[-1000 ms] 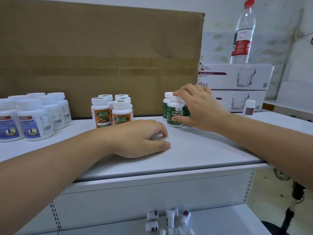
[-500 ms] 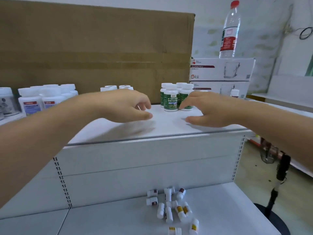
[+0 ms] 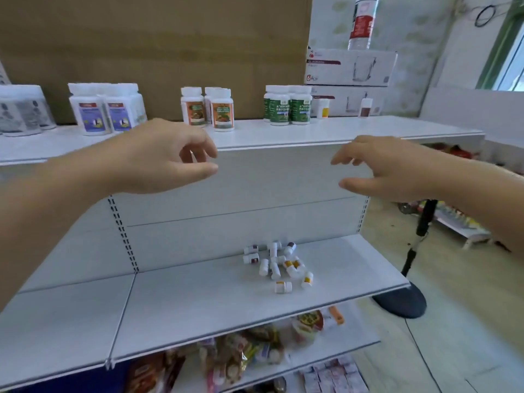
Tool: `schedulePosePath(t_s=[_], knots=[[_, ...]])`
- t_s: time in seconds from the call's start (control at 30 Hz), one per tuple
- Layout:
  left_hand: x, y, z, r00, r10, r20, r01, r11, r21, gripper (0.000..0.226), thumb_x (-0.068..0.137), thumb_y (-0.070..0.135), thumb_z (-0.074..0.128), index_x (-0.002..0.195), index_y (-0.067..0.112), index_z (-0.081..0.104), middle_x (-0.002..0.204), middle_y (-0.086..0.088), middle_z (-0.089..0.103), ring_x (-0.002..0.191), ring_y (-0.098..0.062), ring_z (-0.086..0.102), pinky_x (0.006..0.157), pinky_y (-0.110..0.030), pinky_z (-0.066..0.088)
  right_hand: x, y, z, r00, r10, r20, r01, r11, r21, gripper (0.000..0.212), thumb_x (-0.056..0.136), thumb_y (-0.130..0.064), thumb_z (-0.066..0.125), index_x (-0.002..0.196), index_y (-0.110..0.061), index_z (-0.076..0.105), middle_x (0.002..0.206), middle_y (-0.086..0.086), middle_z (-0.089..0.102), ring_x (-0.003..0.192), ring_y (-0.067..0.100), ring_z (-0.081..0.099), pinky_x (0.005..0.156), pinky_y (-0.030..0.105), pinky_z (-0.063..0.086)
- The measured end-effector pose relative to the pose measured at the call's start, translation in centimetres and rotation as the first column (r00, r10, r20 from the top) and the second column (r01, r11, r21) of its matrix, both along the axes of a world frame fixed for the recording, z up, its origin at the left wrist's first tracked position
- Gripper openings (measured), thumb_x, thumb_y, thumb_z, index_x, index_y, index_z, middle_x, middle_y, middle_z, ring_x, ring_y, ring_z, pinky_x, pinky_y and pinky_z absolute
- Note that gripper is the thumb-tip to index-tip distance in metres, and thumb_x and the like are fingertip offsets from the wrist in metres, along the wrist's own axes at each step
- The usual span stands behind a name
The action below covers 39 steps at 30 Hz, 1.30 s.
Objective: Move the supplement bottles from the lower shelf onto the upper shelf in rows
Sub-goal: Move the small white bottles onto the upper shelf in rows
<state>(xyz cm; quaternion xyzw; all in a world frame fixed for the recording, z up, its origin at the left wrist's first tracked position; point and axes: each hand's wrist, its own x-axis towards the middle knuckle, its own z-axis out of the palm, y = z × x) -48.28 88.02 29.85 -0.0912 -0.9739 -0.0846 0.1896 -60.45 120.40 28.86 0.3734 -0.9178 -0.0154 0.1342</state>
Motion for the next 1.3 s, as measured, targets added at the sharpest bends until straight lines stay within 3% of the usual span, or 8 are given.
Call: schedulePosePath(t_s=[0.27,0.57,0.67,0.87,1.03,1.17,1.23,1.3], knots=[[0.9,-1.2,-9.4,0.988,0.015,0.155,-0.013,1.0,-0.015,0.05,0.077,0.062,0.049,0.107,0.026,0.065,0.094,0.013,0.063,0.084,-0.006,0.062,0.078,-0.028,0.05,1.1,1.5,-9.9,0.983,-0.071,0.169,0.053,0.993,0.108,0.05,0.092,-0.055,0.049,0.137,-0.035,0.043,0.135,-0.01,0.048,0.112,0.011,0.055,0.098,0.035,0.047],[-7.4,-1.8,-22.2,0.948,0.046,0.315,-0.091,0.987,0.129,0.043,0.081,0.054,0.054,0.109,0.023,0.064,0.099,0.007,0.065,0.085,-0.009,0.061,0.081,-0.03,0.05,-6.0,-2.8,-23.1,0.893,-0.077,0.443,0.074,0.997,0.023,0.045,0.092,-0.046,0.056,0.133,-0.03,0.049,0.126,-0.006,0.055,0.113,0.014,0.056,0.094,0.029,0.045],[-11.7,-1.1,-27.1,0.941,0.032,0.337,-0.101,0.977,0.188,0.029,0.086,0.039,0.065,0.11,0.023,0.064,0.103,0.007,0.064,0.089,-0.008,0.06,0.084,-0.028,0.049,-9.3,-5.3,-27.8,0.874,-0.042,0.484,0.053,0.999,-0.008,0.048,0.091,-0.04,0.059,0.136,-0.027,0.049,0.128,-0.004,0.055,0.113,0.017,0.055,0.092,0.028,0.043],[-20.6,1.2,-37.4,0.875,0.151,0.46,-0.302,0.913,0.275,0.036,0.088,0.039,0.061,0.118,0.02,0.062,0.115,0.001,0.064,0.095,-0.016,0.058,0.084,-0.028,0.046,-14.5,-8.6,-37.7,0.879,-0.002,0.477,-0.038,0.996,0.076,0.055,0.088,-0.039,0.056,0.14,-0.026,0.042,0.141,0.0,0.045,0.126,0.026,0.048,0.101,0.034,0.04],[-26.5,2.9,-43.6,0.831,0.265,0.488,-0.458,0.824,0.333,0.031,0.085,0.048,0.053,0.08,0.017,0.055,0.081,-0.002,0.061,0.08,-0.026,0.058,0.061,-0.031,0.037,-16.4,-9.2,-42.0,0.912,0.022,0.41,-0.068,0.993,0.099,0.043,0.092,-0.038,0.052,0.129,-0.02,0.042,0.128,0.007,0.055,0.108,0.031,0.058,0.08,0.035,0.043],[-28.8,3.9,-45.4,0.822,0.321,0.471,-0.519,0.762,0.387,0.033,0.085,0.04,0.054,0.064,0.015,0.046,0.058,0.003,0.047,0.068,-0.025,0.05,0.055,-0.03,0.032,-17.2,-9.0,-42.5,0.881,0.101,0.462,-0.088,0.995,-0.049,0.042,0.091,-0.039,0.057,0.129,-0.025,0.045,0.122,0.0,0.058,0.101,0.025,0.061,0.08,0.034,0.048],[-28.9,4.0,-45.2,0.818,0.301,0.49,-0.532,0.72,0.445,0.033,0.079,0.036,0.054,0.056,0.014,0.05,0.047,0.003,0.044,0.058,-0.022,0.047,0.052,-0.028,0.032,-17.4,-8.9,-41.5,0.819,0.128,0.56,0.002,0.974,-0.227,0.037,0.086,-0.041,0.065,0.118,-0.027,0.055,0.111,-0.007,0.058,0.095,0.016,0.057,0.085,0.031,0.048],[-28.2,3.8,-44.2,0.833,0.26,0.489,-0.516,0.684,0.515,0.026,0.074,0.035,0.058,0.056,0.016,0.055,0.049,0.006,0.045,0.056,-0.018,0.046,0.053,-0.025,0.034,-17.3,-8.8,-40.1,0.75,0.138,0.647,0.177,0.9,-0.397,0.029,0.08,-0.038,0.072,0.106,-0.029,0.06,0.091,-0.011,0.059,0.079,0.007,0.055,0.071,0.02,0.047]])
